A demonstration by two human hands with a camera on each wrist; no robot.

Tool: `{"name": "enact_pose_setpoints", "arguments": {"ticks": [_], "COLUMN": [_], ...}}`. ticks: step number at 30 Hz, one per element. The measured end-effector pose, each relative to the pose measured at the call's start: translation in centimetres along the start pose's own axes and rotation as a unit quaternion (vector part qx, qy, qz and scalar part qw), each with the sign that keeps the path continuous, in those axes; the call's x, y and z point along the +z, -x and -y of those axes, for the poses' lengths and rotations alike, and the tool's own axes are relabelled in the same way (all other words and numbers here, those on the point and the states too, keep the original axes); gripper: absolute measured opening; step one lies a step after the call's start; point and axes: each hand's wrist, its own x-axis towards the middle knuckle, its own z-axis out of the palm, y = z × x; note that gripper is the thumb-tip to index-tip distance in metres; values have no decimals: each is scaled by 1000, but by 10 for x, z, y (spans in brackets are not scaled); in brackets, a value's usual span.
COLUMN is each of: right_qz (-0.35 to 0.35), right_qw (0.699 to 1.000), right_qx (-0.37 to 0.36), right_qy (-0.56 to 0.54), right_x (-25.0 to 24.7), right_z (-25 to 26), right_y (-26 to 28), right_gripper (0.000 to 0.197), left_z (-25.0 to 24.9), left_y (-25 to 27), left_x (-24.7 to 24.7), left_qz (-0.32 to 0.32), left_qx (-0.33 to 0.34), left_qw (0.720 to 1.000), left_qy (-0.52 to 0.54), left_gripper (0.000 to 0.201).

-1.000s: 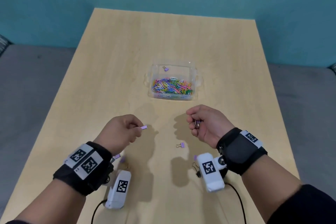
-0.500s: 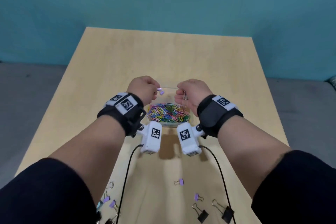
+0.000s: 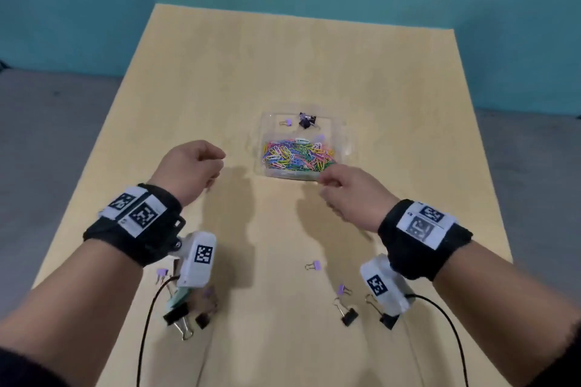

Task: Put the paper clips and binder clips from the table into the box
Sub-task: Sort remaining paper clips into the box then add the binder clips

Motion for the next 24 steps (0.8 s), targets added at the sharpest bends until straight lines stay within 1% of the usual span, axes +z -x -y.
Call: {"name": "enact_pose_setpoints", "arguments": {"ticks": [1, 2, 3, 5, 7, 9, 10, 13, 14, 16, 17, 19, 22, 24], "right_qz": [37, 69, 93, 110, 97, 84, 81, 69, 65, 52, 47, 44, 60, 58], "right_qw": [997, 988, 976, 949, 926, 917, 913, 899, 899, 909, 914, 921, 929, 941], "right_qx": [-5, -15, -29, -67, -106, -127, -132, -136, -132, -119, -109, -87, -51, -25], "right_qy": [70, 137, 195, 289, 349, 370, 378, 411, 412, 396, 388, 376, 362, 333], "right_x": [12, 23, 33, 50, 64, 75, 79, 89, 90, 92, 92, 91, 91, 90], "right_z": [-9, -18, -24, -34, -41, -47, -49, -56, -57, -54, -51, -47, -38, -31], "right_y": [12, 24, 35, 51, 59, 63, 64, 62, 61, 61, 62, 64, 64, 63], "right_gripper": [23, 28, 33, 34, 25, 19, 21, 33, 34, 33, 31, 26, 22, 15], "left_z": [17, 31, 43, 65, 83, 94, 97, 100, 100, 101, 102, 102, 101, 100], "left_y": [11, 22, 31, 46, 59, 68, 72, 81, 82, 86, 87, 89, 91, 93], "left_x": [-9, -17, -23, -33, -35, -32, -30, -22, -19, -13, -11, -8, -6, -3], "left_qz": [0, 2, 4, 20, 44, 61, 66, 82, 83, 76, 69, 59, 55, 52], "left_qx": [-8, -15, -22, -33, -42, -36, -29, 2, 16, 42, 51, 55, 54, 56], "left_qw": [998, 989, 972, 933, 909, 905, 905, 895, 889, 878, 876, 881, 886, 886], "left_qy": [-68, -150, -235, -357, -411, -420, -420, -438, -450, -472, -474, -466, -458, -456], "left_gripper": [10, 8, 7, 12, 21, 29, 31, 32, 30, 27, 25, 23, 21, 21]}}
